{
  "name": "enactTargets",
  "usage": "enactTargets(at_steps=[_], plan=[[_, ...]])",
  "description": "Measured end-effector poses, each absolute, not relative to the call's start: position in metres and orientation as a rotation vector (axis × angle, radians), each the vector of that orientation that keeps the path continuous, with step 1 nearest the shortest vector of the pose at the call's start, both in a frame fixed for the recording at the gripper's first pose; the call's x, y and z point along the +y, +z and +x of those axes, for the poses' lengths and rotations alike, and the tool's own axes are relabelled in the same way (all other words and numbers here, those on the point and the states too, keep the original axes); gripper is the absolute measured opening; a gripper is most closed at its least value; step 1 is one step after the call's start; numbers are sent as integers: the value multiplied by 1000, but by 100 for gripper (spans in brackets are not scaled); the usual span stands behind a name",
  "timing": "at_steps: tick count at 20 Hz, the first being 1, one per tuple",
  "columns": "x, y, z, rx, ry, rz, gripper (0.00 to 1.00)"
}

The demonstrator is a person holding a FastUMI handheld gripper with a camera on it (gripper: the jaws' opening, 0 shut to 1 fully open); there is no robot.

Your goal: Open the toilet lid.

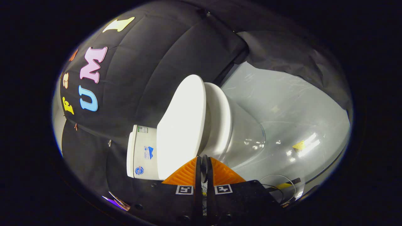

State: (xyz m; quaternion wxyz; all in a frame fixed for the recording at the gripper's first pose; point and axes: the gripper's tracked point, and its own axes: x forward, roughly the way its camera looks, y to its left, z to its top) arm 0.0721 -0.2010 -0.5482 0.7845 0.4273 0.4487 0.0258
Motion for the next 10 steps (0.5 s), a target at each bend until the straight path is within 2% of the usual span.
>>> enactTargets(at_steps=[10], plan=[[-176, -469, 84, 895, 7, 714, 7]])
